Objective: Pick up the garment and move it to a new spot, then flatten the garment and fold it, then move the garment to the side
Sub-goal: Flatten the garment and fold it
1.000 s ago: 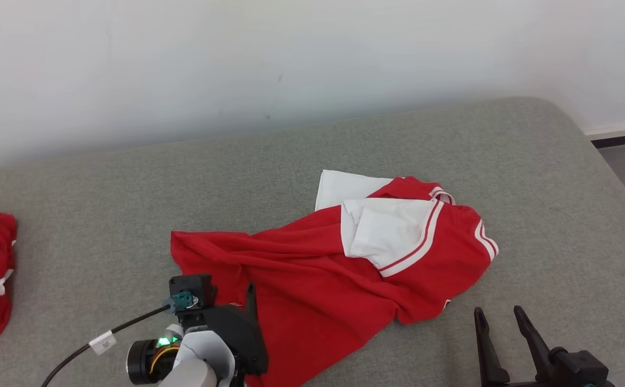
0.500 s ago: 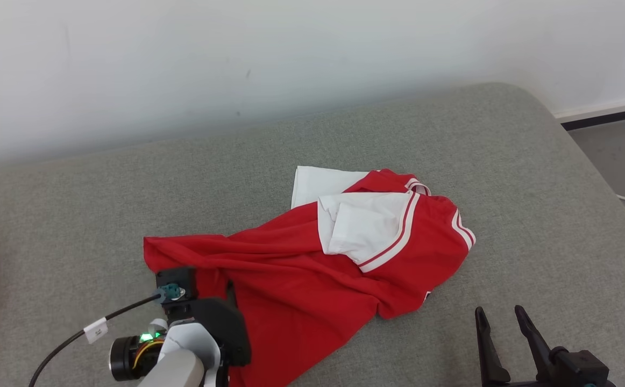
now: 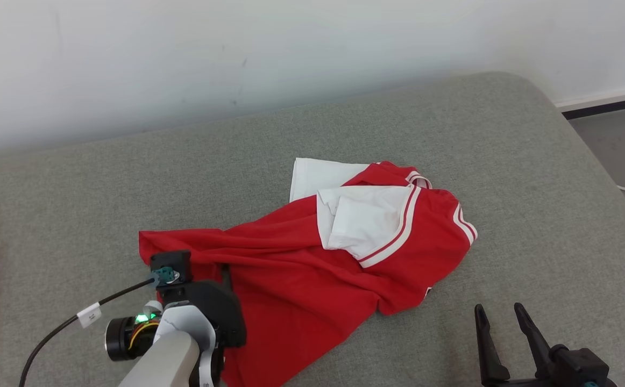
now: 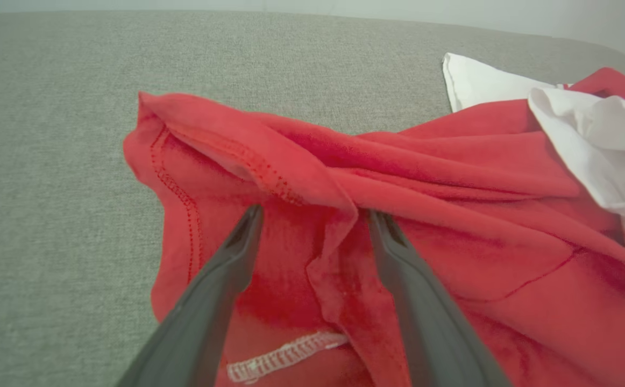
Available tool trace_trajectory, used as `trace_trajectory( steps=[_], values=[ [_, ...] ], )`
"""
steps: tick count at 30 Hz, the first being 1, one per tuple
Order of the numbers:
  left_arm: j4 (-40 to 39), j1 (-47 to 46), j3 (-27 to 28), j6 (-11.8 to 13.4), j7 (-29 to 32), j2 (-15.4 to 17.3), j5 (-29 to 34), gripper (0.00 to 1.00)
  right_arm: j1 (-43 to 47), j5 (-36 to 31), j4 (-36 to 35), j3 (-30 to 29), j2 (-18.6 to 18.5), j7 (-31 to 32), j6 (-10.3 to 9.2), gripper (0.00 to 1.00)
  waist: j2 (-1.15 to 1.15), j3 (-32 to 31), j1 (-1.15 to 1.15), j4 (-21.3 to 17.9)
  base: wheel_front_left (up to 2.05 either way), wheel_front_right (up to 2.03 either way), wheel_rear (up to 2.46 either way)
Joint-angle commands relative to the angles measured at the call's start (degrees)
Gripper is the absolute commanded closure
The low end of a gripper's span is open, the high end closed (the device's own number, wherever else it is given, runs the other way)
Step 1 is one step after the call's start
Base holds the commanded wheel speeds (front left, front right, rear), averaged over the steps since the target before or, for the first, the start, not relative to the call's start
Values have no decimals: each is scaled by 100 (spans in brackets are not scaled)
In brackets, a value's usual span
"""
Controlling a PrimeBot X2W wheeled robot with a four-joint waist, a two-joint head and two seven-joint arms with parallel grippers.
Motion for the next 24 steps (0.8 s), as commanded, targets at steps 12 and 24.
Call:
trace_trajectory(
  steps=[12,24],
  values=[
    [149,-91,-19,-142,-109,-91,-127,85,-50,20,29,-53,1,-50,5,0,0,37,0,124,0,0,0],
    [-546,344,491,-594,-53,28,-900,100,-33,39,37,-92,0,-56,5,0,0,-7,0,287,0,0,0]
  ],
)
